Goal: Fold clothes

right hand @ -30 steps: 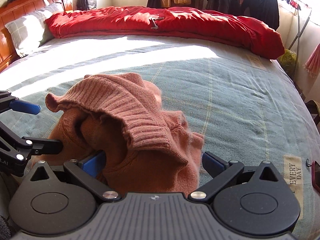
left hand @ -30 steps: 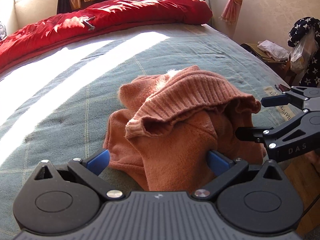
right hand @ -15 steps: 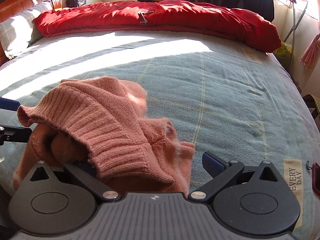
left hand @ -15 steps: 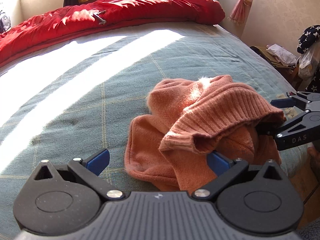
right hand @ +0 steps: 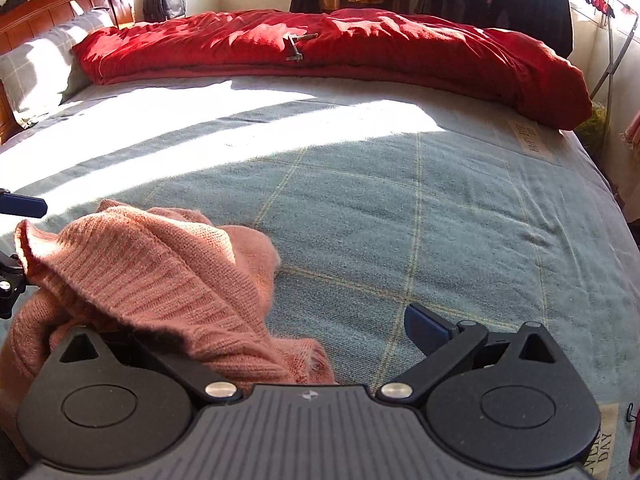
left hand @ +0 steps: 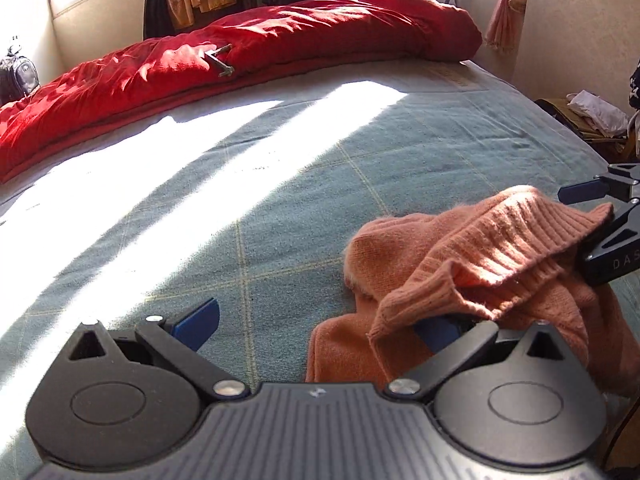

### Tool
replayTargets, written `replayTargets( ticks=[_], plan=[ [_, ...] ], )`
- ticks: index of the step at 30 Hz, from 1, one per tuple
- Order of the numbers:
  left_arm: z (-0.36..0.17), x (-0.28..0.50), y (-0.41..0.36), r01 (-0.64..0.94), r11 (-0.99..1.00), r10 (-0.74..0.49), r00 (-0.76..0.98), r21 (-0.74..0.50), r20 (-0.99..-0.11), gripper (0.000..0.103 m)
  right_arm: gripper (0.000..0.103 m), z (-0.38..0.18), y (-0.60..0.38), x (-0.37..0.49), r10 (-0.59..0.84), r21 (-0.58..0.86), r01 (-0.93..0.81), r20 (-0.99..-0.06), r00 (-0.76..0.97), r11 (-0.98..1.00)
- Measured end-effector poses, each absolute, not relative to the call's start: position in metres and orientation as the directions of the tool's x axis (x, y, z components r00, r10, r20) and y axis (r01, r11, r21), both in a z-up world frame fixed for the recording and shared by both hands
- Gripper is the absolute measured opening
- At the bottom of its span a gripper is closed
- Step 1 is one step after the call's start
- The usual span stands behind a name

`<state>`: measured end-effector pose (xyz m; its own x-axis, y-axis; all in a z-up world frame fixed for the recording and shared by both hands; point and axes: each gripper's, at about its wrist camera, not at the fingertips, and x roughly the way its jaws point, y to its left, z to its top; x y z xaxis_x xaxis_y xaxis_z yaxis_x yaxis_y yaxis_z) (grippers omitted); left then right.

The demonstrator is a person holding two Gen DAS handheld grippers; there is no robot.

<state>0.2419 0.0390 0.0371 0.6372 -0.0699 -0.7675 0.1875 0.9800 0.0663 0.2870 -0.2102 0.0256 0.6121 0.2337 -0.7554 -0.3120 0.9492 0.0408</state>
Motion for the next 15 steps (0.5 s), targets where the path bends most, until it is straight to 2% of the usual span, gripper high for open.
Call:
replayTargets(
  ticks=[6, 15],
  plan=[
    [0.041, 0.268, 0.036, 0.183, 0.975, -0.029, 0.658, 0.123, -0.753, 0.103, 0.103, 0.026, -0.210, 0.321, 0.254, 0.041, -0.335, -0.742, 0.621, 0.941],
    [0.052, 0.316, 0.040, 0.139, 0.963, 0.072, 0.694, 0.232, -0.716, 0.103, 0.103, 0.028, -0.191, 0.387, 0.214, -0.052, -0.350, -0.706, 0.675, 0.935]
  ],
)
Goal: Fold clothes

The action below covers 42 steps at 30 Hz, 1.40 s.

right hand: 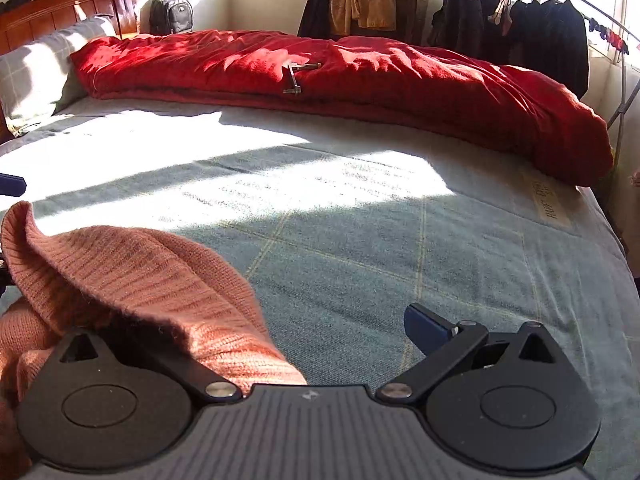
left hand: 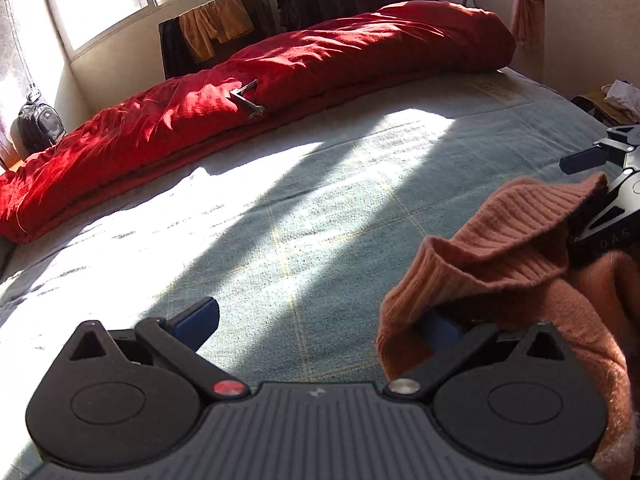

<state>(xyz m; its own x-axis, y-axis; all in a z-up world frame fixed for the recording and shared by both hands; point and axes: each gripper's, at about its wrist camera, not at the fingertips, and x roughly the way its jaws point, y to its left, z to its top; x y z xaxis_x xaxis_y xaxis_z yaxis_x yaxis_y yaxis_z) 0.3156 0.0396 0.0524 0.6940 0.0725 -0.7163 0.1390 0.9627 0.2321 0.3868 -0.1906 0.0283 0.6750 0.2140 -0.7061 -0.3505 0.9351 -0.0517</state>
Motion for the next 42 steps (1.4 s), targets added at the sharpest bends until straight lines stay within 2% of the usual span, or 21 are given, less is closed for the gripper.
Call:
replayTargets(
  ticks=[7, 10, 16, 26, 30, 37, 42],
  plan=[
    [0.056, 0.351, 0.038, 0.106, 0.936, 0.173, 0.692, 0.336, -0.701, 0.103, 0.103, 0.020, -0.155, 0.442, 0.170, -0.153, -0.385, -0.709, 0.685, 0.910],
    [0.055, 0.364, 0.043, 0.092, 0.937, 0.192, 0.674, 0.338, -0.713, 0.103, 0.103, 0.024, -0.142, 0.452, 0.150, -0.198, -0.394, -0.703, 0.695, 0.897],
    [0.070, 0.347, 0.053, 0.111, 0.959, 0.124, 0.665, 0.262, -0.736, 0.103, 0.103, 0.051, -0.144, 0.443, 0.182, -0.216, -0.448, -0.699, 0.691, 0.868],
    [0.103, 0.279, 0.031, 0.214, 0.944, 0.039, 0.681, 0.250, -0.731, 0.103, 0.103, 0.103, -0.183, 0.370, 0.306, -0.162, -0.548, -0.684, 0.662, 0.821],
    [0.104, 0.252, 0.030, 0.198, 0.972, -0.036, 0.664, 0.129, -0.746, 0.103, 0.103, 0.104, -0.205, 0.337, 0.357, -0.102, -0.572, -0.689, 0.631, 0.814],
    [0.072, 0.240, 0.037, 0.093, 0.984, -0.177, 0.564, -0.151, -0.807, 0.103, 0.103, 0.072, -0.244, 0.316, 0.406, 0.077, -0.525, -0.732, 0.548, 0.848],
    [0.053, 0.246, 0.031, 0.075, 0.970, -0.233, 0.547, -0.230, -0.804, 0.103, 0.103, 0.049, -0.255, 0.304, 0.429, 0.136, -0.508, -0.740, 0.518, 0.850]
  ],
)
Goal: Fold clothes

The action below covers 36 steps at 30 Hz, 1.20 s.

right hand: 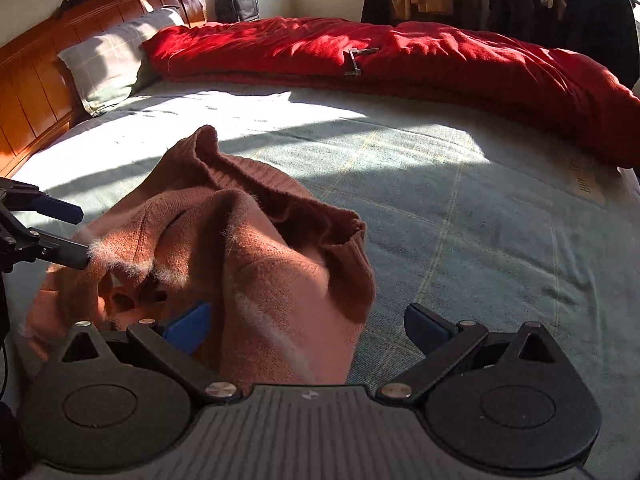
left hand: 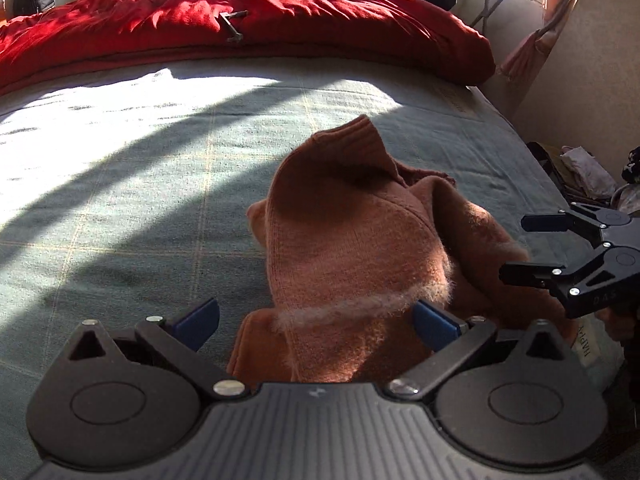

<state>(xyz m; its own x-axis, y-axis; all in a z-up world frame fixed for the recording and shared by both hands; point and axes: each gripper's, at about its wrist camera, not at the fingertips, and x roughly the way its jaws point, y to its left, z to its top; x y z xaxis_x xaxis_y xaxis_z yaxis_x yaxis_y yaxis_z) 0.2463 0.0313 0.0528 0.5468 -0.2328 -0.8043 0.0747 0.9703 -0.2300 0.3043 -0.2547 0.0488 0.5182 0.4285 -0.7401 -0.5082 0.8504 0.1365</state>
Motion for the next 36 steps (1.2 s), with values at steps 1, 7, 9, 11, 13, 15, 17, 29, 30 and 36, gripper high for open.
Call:
replayTargets(
  ticks=[1, 7, 9, 11, 13, 15, 17, 29, 30, 36],
  plan=[
    [0.050, 0.247, 0.030, 0.085, 0.964, -0.258, 0.548, -0.254, -0.796, 0.103, 0.103, 0.047, -0.254, 0.303, 0.430, 0.144, -0.501, -0.740, 0.517, 0.853],
    [0.034, 0.245, 0.016, 0.247, 0.931, -0.363, 0.549, -0.268, -0.753, 0.103, 0.103, 0.039, -0.242, 0.299, 0.437, 0.185, -0.466, -0.733, 0.521, 0.866],
    [0.023, 0.247, 0.011, 0.281, 0.934, -0.342, 0.539, -0.218, -0.770, 0.103, 0.103, 0.038, -0.234, 0.299, 0.432, 0.174, -0.469, -0.732, 0.526, 0.866],
    [0.013, 0.250, 0.010, 0.294, 0.934, -0.337, 0.525, -0.205, -0.781, 0.103, 0.103, 0.034, -0.226, 0.298, 0.413, 0.139, -0.481, -0.742, 0.528, 0.865],
    [-0.001, 0.262, 0.018, 0.240, 0.919, -0.392, 0.463, -0.313, -0.795, 0.103, 0.103, 0.025, -0.219, 0.300, 0.386, 0.111, -0.482, -0.762, 0.520, 0.869],
    [-0.021, 0.273, 0.030, 0.159, 0.884, -0.465, 0.392, -0.439, -0.794, 0.103, 0.103, 0.014, -0.215, 0.304, 0.378, 0.112, -0.482, -0.780, 0.499, 0.869],
    [-0.034, 0.276, 0.037, 0.133, 0.864, -0.498, 0.373, -0.486, -0.783, 0.103, 0.103, 0.004, -0.214, 0.309, 0.389, 0.138, -0.483, -0.792, 0.470, 0.865],
    [-0.004, 0.253, 0.027, 0.212, 0.925, -0.380, 0.491, -0.316, -0.783, 0.102, 0.103, -0.019, -0.223, 0.304, 0.432, 0.195, -0.492, -0.792, 0.431, 0.848],
    [0.005, 0.249, 0.024, 0.222, 0.935, -0.355, 0.525, -0.278, -0.774, 0.102, 0.103, -0.015, -0.221, 0.299, 0.419, 0.167, -0.496, -0.785, 0.456, 0.852],
    [0.026, 0.254, 0.023, 0.175, 0.961, -0.278, 0.628, -0.217, -0.727, 0.103, 0.103, 0.007, -0.208, 0.275, 0.354, -0.011, -0.526, -0.728, 0.587, 0.850]
  ],
)
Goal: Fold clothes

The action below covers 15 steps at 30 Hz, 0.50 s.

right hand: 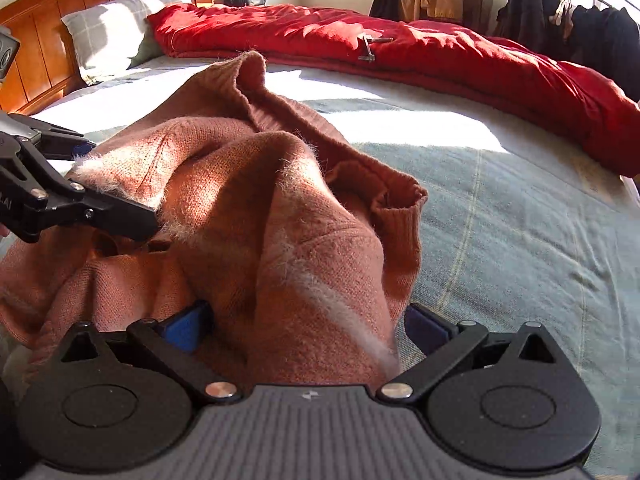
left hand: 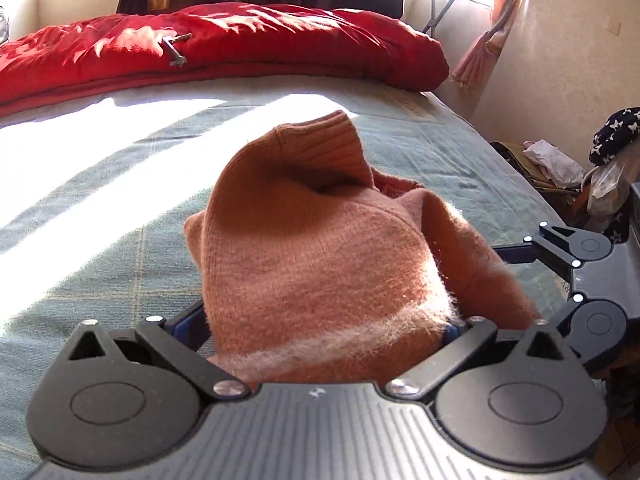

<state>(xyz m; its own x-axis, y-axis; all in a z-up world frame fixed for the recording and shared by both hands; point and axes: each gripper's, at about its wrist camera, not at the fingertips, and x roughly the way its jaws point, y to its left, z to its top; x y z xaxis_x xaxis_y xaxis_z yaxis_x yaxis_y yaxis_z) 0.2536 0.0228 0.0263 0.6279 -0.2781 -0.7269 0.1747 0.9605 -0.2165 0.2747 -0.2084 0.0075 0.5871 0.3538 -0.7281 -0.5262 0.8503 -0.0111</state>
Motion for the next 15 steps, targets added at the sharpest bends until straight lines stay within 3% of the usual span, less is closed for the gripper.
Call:
replayTargets(
  ticks=[8, 13, 15],
  plan=[
    [0.033, 0.259, 0.047, 0.044, 0.987, -0.141, 0.696, -0.154, -0.705, 0.102, 0.103, 0.027, -0.219, 0.273, 0.334, -0.050, -0.498, -0.683, 0.650, 0.866],
    [0.006, 0.269, 0.050, 0.089, 0.899, -0.402, 0.557, -0.429, -0.727, 0.100, 0.103, 0.023, -0.219, 0.280, 0.353, -0.008, -0.495, -0.691, 0.631, 0.869],
    [0.006, 0.269, 0.059, 0.079, 0.874, -0.435, 0.566, -0.479, -0.700, 0.100, 0.103, 0.022, -0.215, 0.279, 0.364, -0.002, -0.507, -0.692, 0.623, 0.862]
  ],
)
